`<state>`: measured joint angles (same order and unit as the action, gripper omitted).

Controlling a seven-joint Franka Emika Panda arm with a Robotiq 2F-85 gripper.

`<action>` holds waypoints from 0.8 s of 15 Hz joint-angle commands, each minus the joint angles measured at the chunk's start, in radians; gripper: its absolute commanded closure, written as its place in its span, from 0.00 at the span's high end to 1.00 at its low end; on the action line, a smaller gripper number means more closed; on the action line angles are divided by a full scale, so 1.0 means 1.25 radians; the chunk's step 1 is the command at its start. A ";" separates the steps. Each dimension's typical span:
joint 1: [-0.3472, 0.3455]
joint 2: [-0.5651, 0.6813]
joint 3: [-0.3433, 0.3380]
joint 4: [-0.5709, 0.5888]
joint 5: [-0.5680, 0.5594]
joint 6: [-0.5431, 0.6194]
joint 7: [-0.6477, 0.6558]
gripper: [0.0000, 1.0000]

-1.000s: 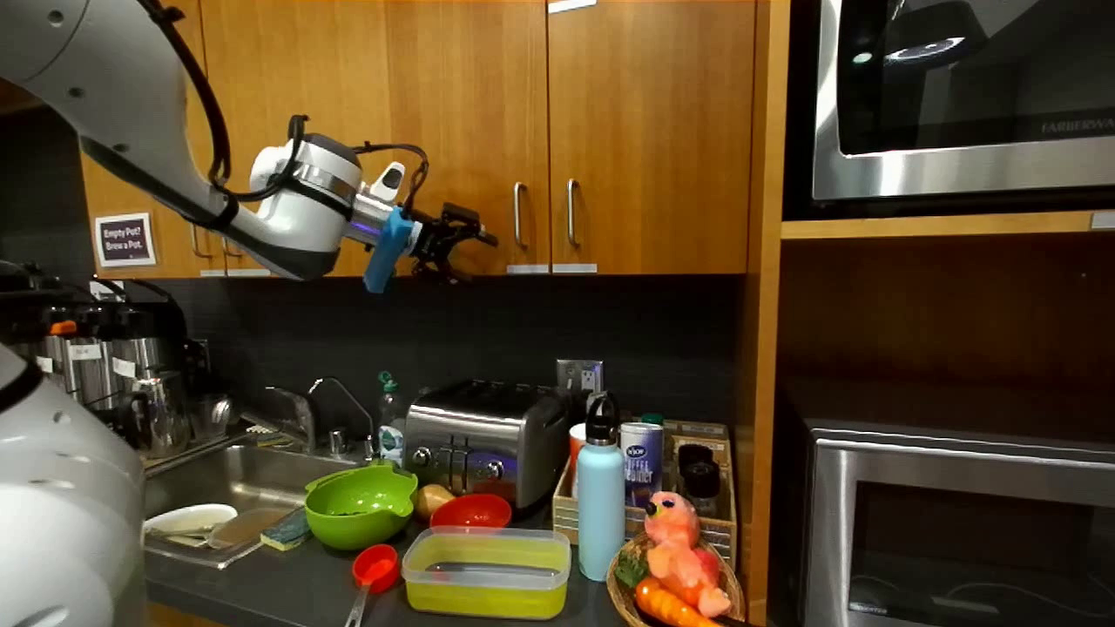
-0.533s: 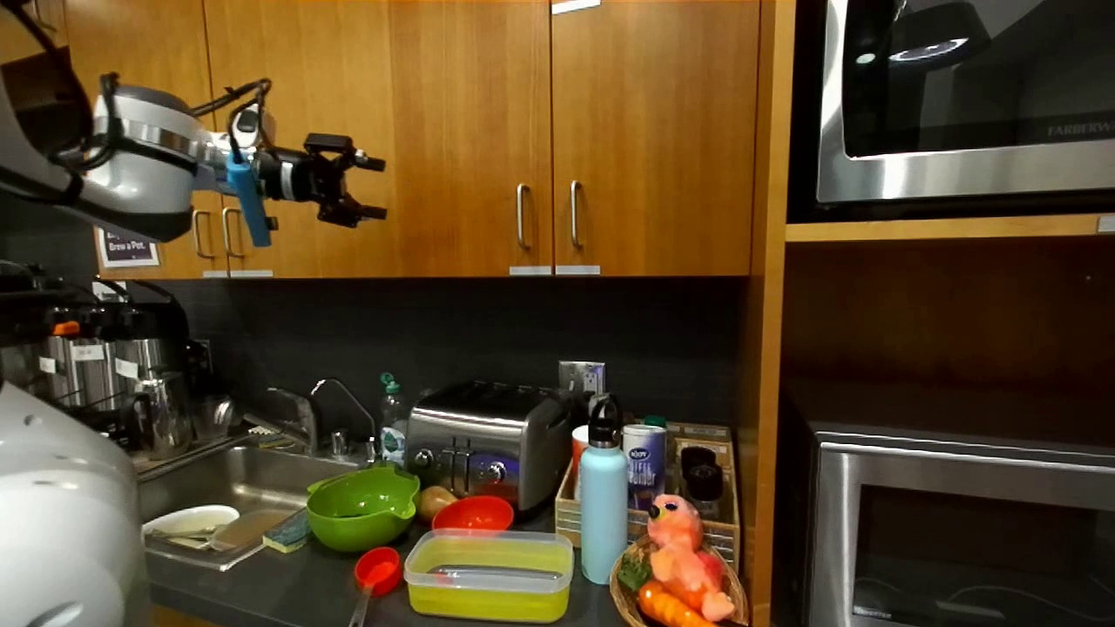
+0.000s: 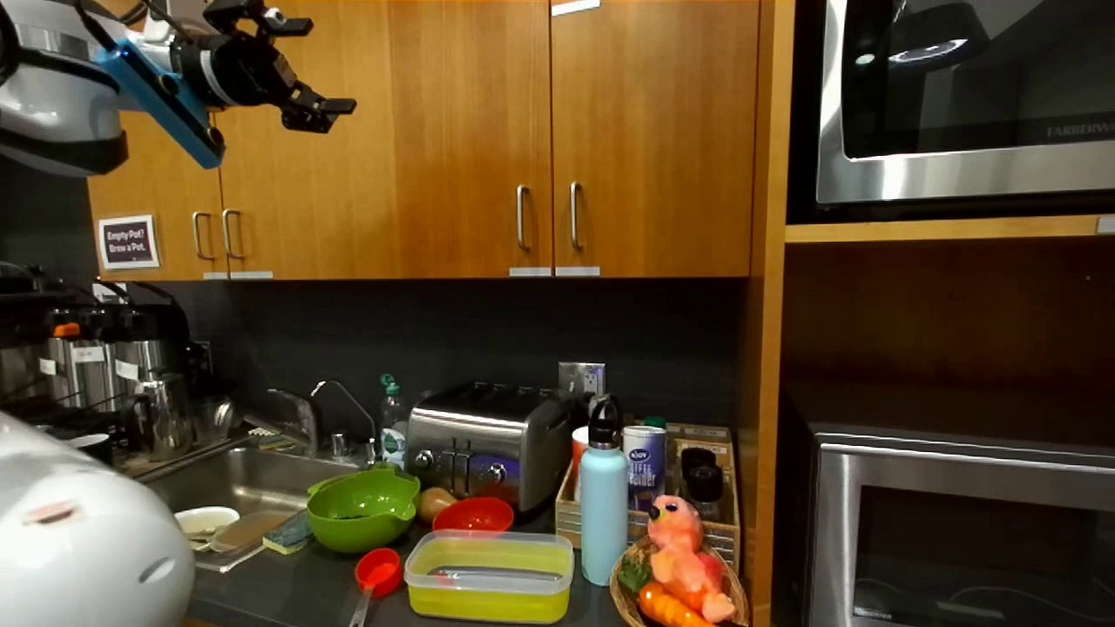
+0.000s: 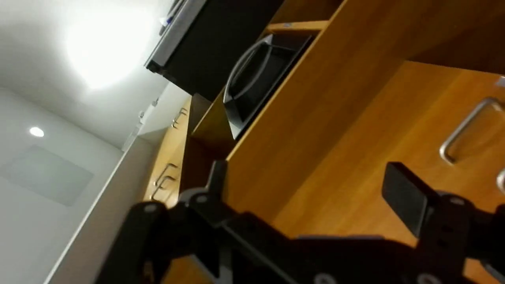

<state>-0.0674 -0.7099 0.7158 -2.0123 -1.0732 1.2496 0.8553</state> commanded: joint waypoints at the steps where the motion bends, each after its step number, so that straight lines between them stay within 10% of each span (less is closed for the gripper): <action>1: 0.164 -0.078 -0.211 -0.084 -0.004 0.026 0.046 1.00; 6: 0.300 -0.241 -0.446 -0.198 0.026 0.197 0.066 1.00; 12: 0.315 -0.310 -0.558 -0.273 0.153 0.444 0.003 1.00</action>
<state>0.3260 -1.0619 0.0654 -2.3012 -0.9593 1.6702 0.9007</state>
